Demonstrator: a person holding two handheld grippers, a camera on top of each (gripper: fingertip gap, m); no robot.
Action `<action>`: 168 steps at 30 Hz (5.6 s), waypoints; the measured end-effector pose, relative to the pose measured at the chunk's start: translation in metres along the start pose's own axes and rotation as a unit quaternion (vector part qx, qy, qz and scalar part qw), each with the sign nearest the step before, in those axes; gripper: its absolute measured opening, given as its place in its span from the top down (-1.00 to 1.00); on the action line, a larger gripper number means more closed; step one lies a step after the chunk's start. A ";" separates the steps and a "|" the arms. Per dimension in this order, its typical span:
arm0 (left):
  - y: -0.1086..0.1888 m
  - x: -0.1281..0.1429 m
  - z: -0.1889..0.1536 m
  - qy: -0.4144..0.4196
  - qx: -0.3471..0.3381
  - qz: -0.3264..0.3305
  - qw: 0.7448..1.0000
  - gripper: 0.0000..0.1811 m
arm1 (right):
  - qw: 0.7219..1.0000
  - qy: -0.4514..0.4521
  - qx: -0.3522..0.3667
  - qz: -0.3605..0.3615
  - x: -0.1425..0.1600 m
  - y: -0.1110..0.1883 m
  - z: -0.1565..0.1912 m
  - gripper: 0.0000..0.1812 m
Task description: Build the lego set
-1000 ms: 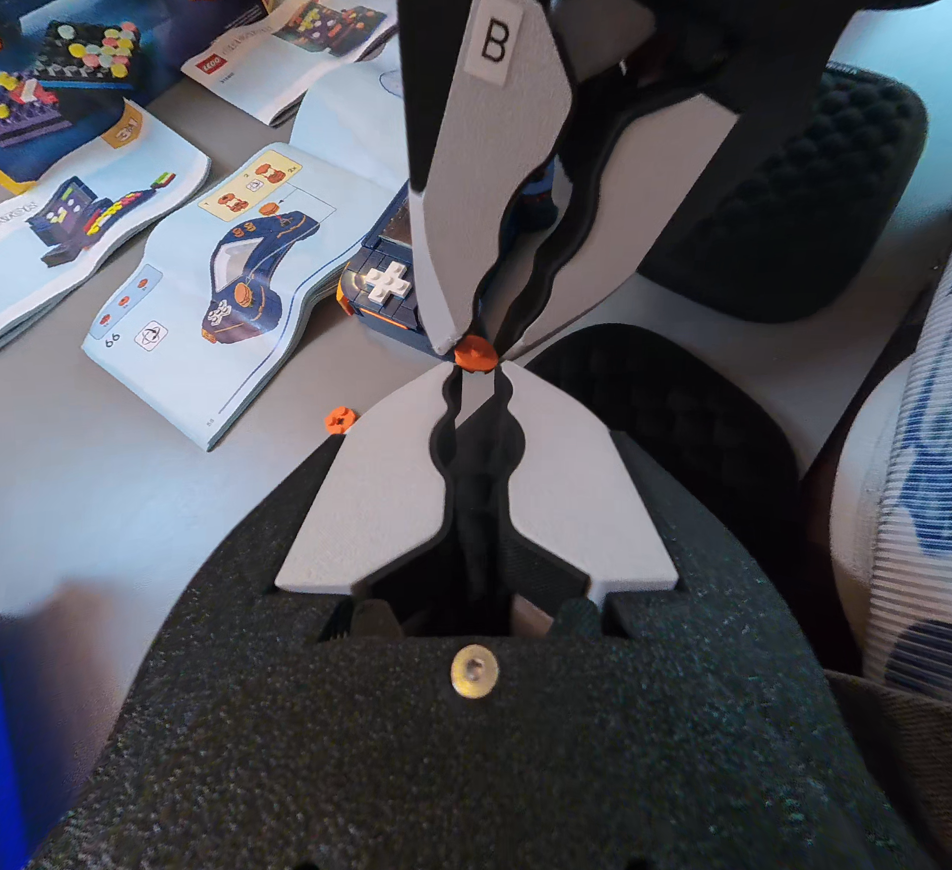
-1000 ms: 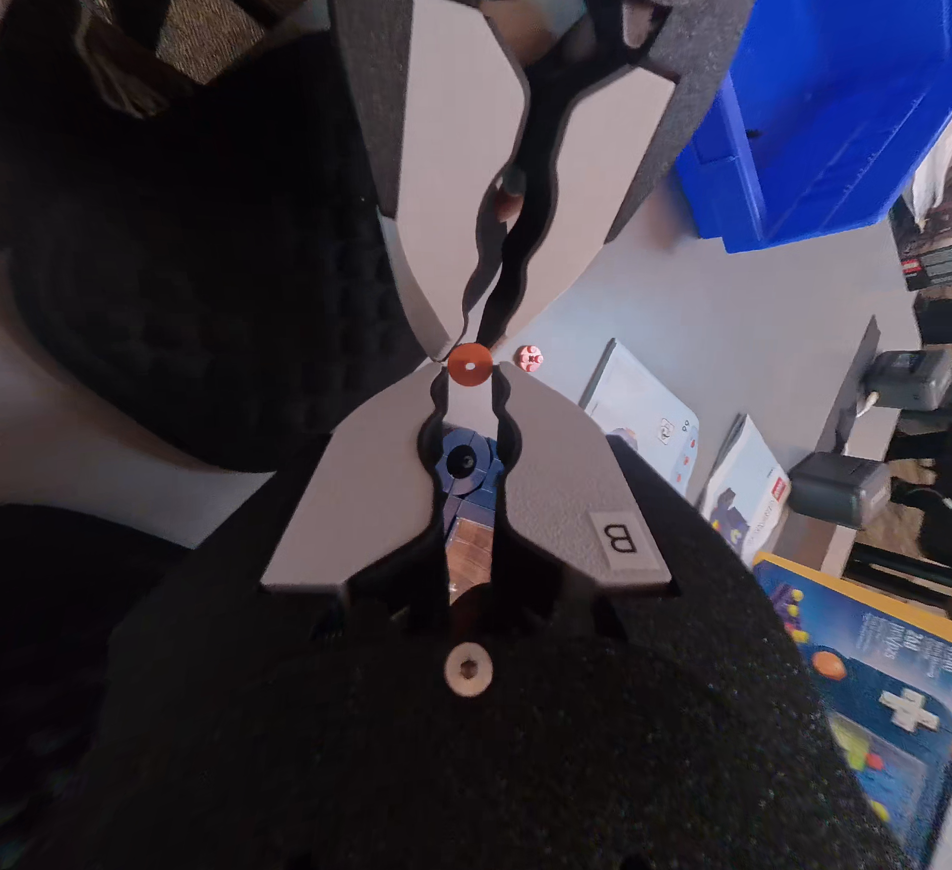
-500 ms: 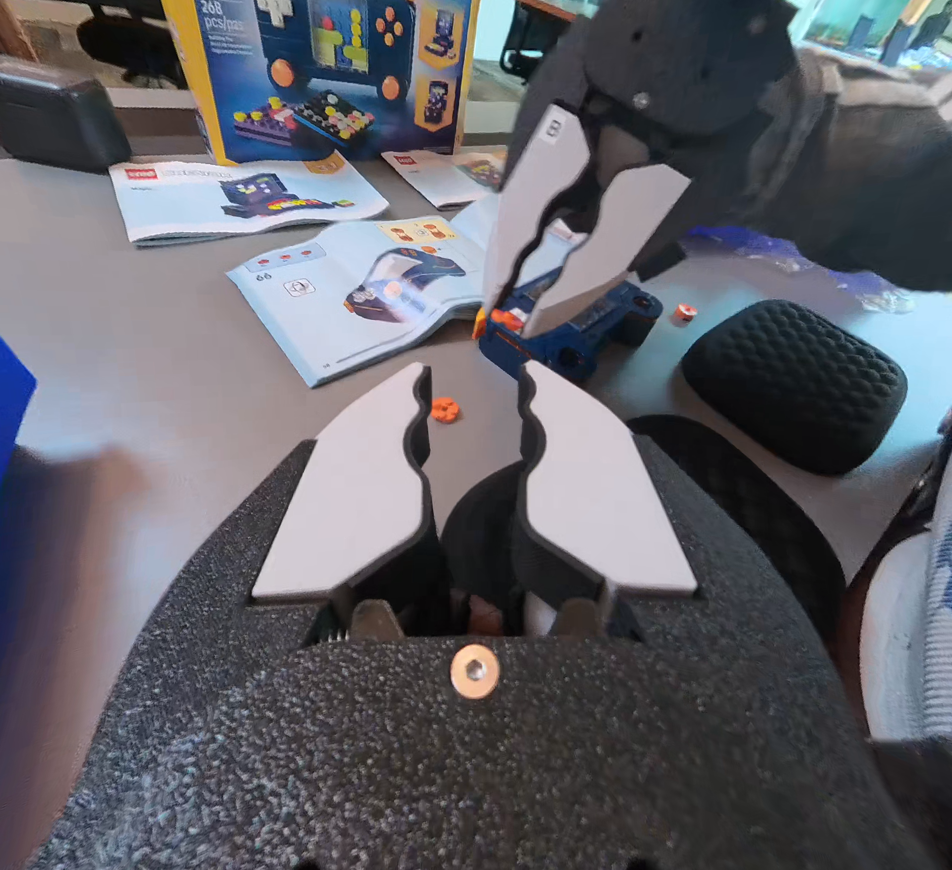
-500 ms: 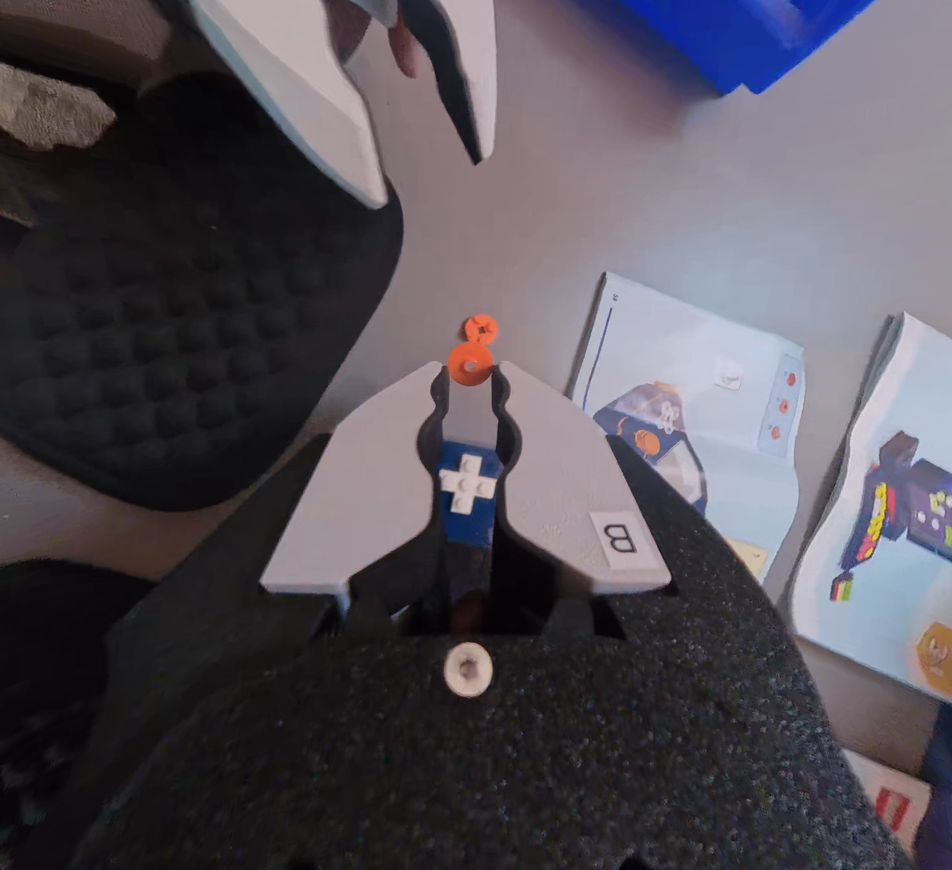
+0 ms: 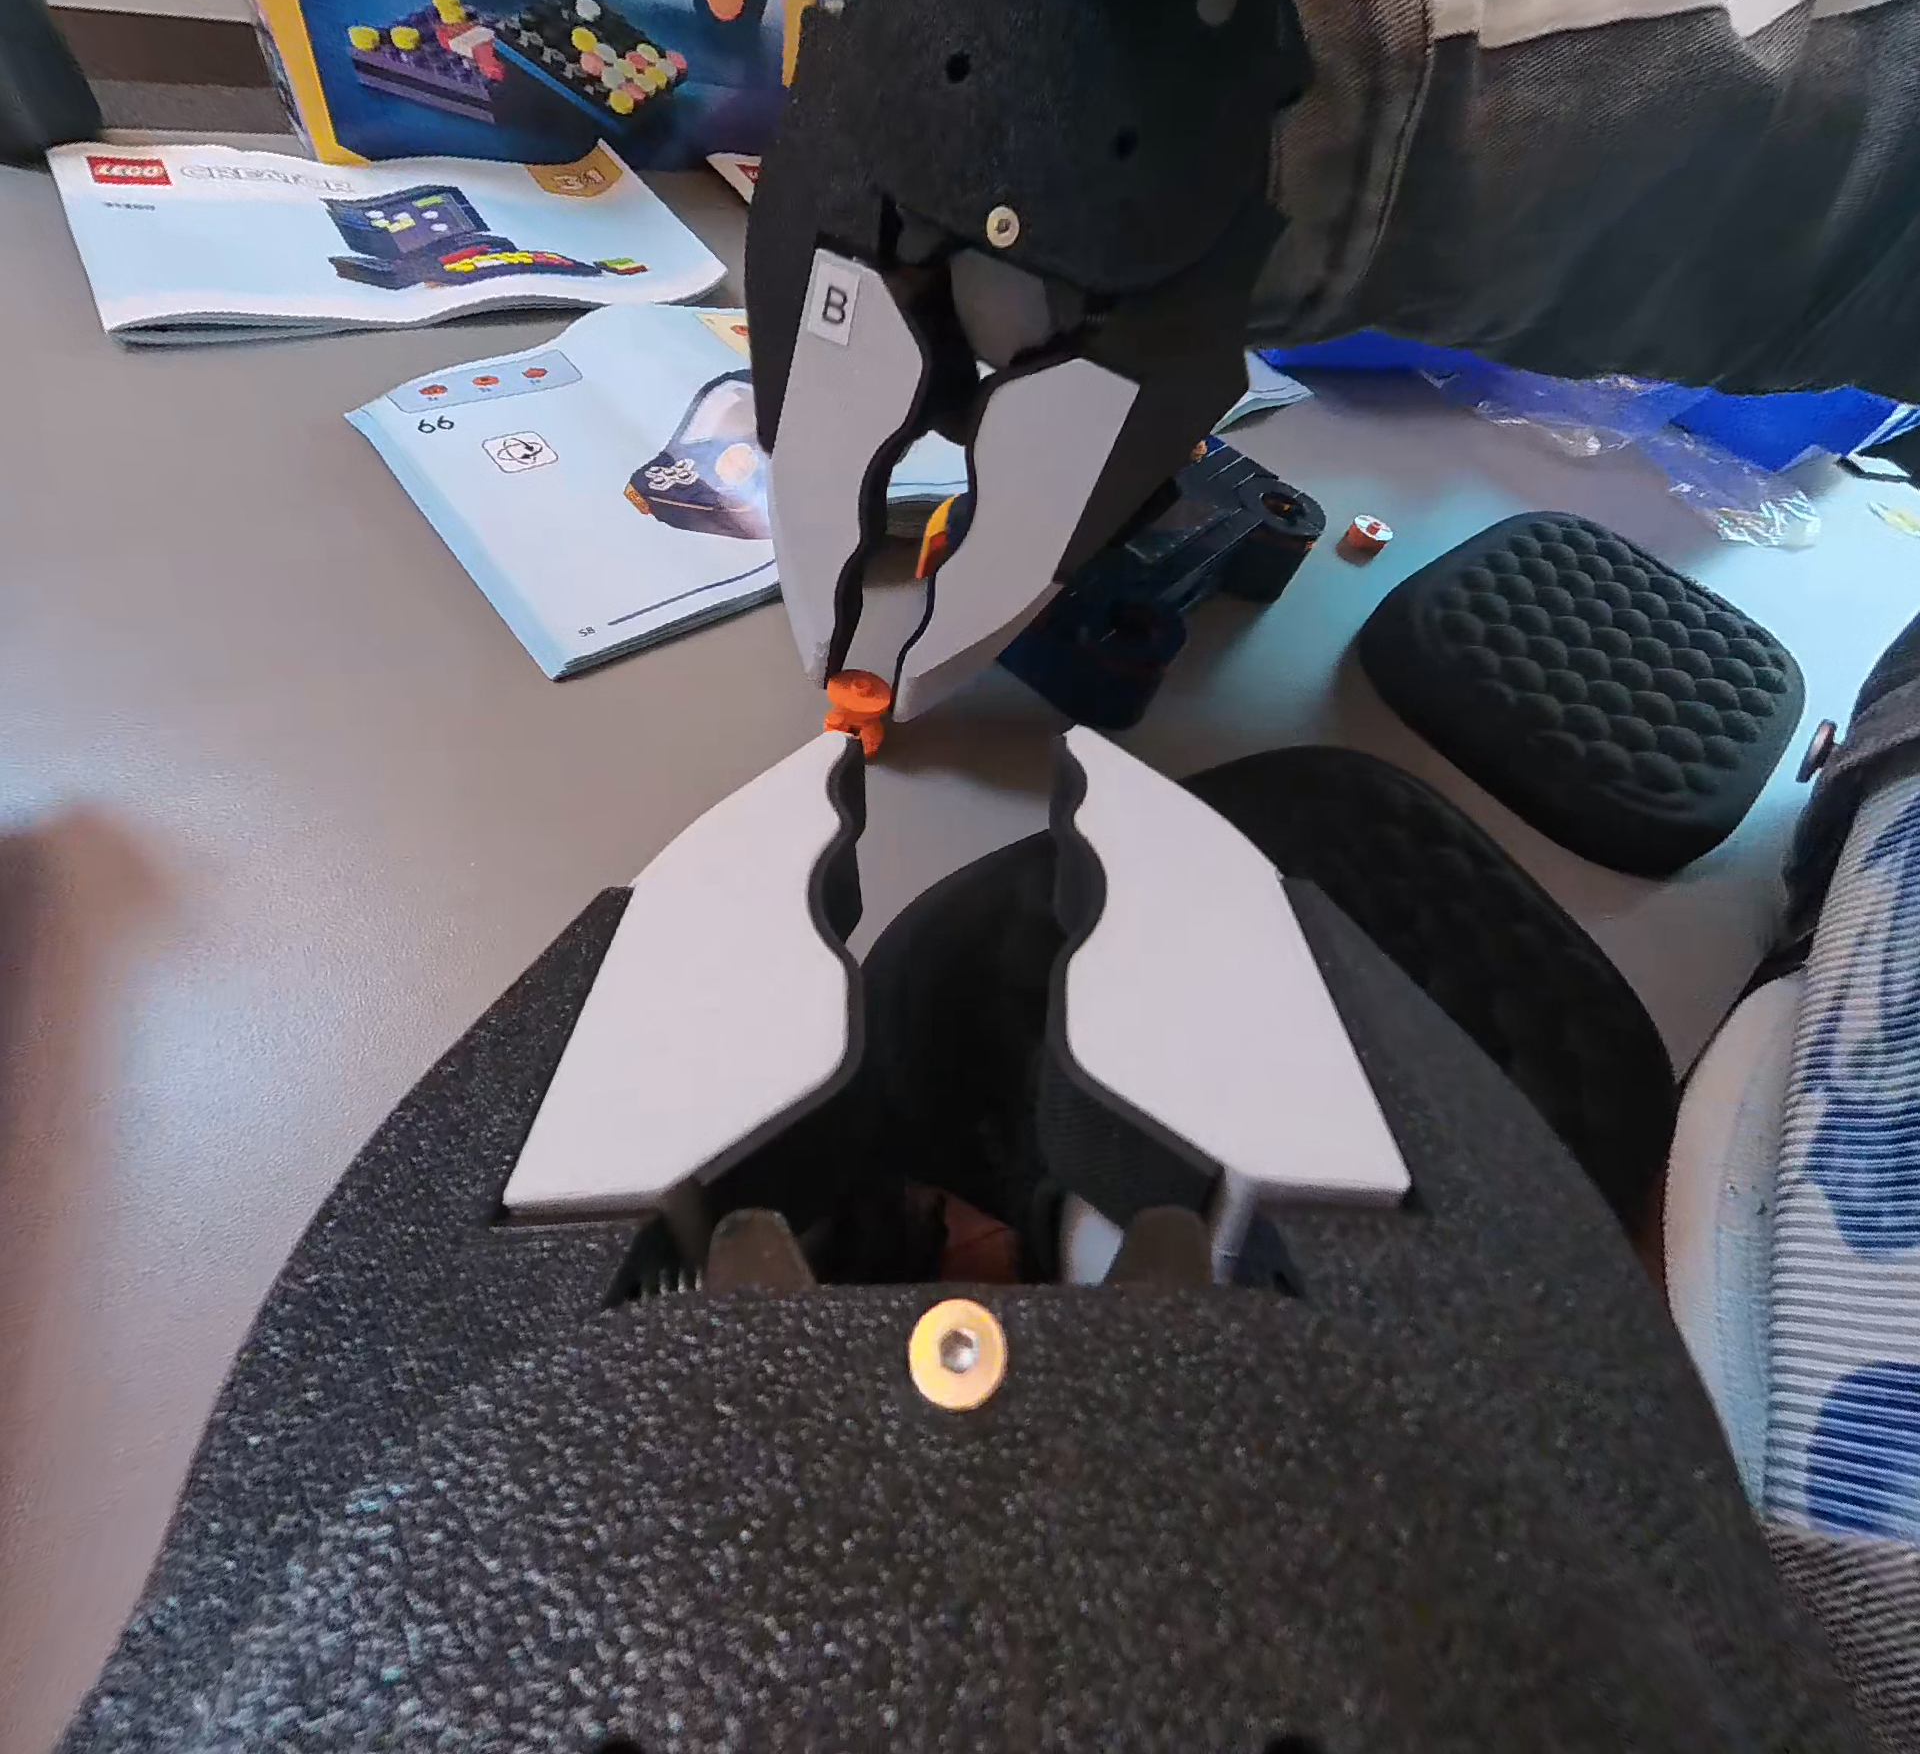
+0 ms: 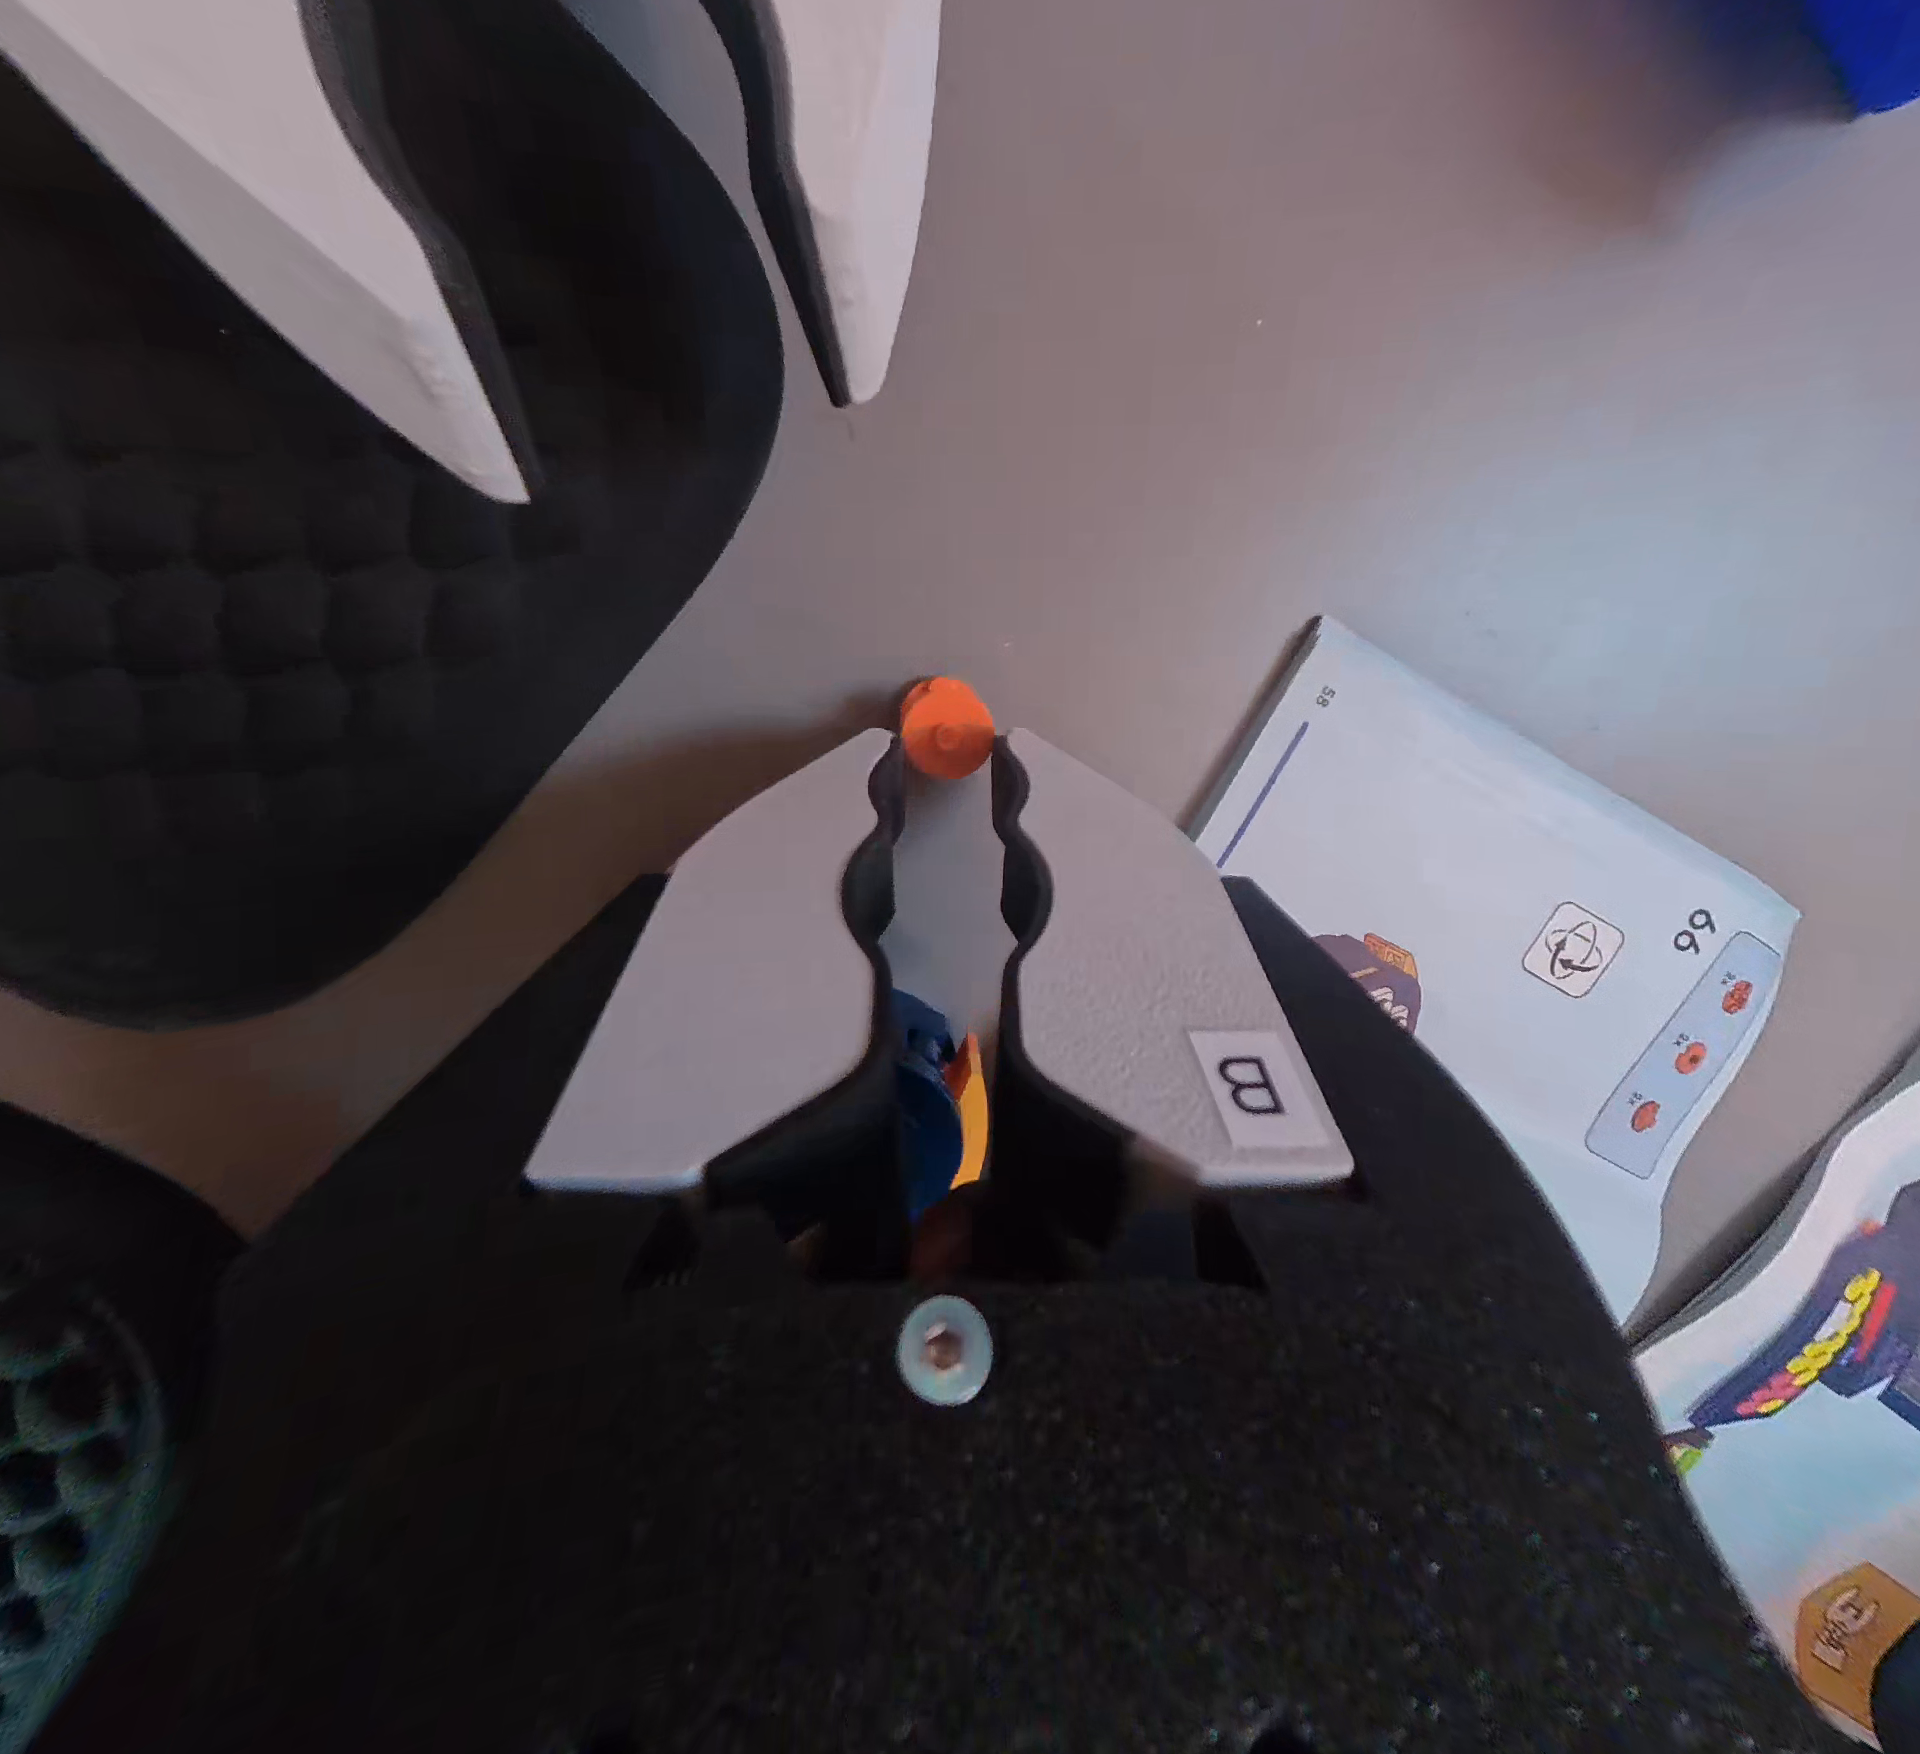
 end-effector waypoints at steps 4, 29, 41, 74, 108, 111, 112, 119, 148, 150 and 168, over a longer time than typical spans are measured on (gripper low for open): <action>0.000 0.000 0.000 0.007 0.003 -0.002 1.000 0.63 | 1.000 -0.008 -0.002 0.013 0.003 -0.003 0.000 0.83; 0.000 0.000 0.002 0.021 0.006 -0.002 1.000 0.64 | 0.999 0.005 -0.004 0.033 0.002 -0.006 -0.001 0.83; 0.000 0.000 0.002 0.022 0.007 -0.001 1.000 0.65 | 1.000 0.004 -0.004 0.029 0.001 -0.007 -0.001 0.80; 0.000 0.000 0.003 0.037 0.012 -0.005 0.999 0.68 | 0.999 -0.027 -0.008 0.038 -0.006 -0.007 0.001 1.00; -0.007 -0.014 -0.002 -0.033 -0.029 -0.012 0.999 0.22 | 0.813 -0.288 0.415 -0.290 0.057 0.257 0.098 -0.45; -0.009 -0.054 0.001 -0.072 -0.077 -0.128 0.986 -0.49 | 0.790 -0.299 0.455 -0.281 0.092 0.256 0.129 -0.47; -0.009 -0.067 -0.002 -0.095 -0.083 -0.166 0.978 -0.61 | 0.786 -0.296 0.464 -0.282 0.100 0.256 0.139 -0.45; -0.026 -0.106 -0.039 -0.178 -0.016 -0.254 0.951 -0.62 | 0.736 -0.309 0.539 -0.269 0.135 0.310 0.183 0.32; -0.066 -0.087 -0.023 -0.221 -0.050 -0.335 0.915 -0.56 | 0.915 -0.270 0.040 0.298 0.403 0.316 0.127 0.70; -0.067 -0.087 -0.022 -0.222 -0.050 -0.332 0.915 -0.56 | 0.916 -0.268 0.045 0.295 0.401 0.314 0.125 0.72; -0.066 -0.086 -0.028 -0.218 -0.031 -0.335 0.916 -0.56 | 0.935 -0.251 0.113 0.222 0.359 0.338 0.114 0.88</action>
Point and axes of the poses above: each gripper's, where its closed fingertips meet, y back along the fingers, x out of its underside, z = x × y across the jaws, the point moved 2 cm from there along y, back along the fingers, and after that the axes turned 15 degrees about -z, right-handed, at the moved point
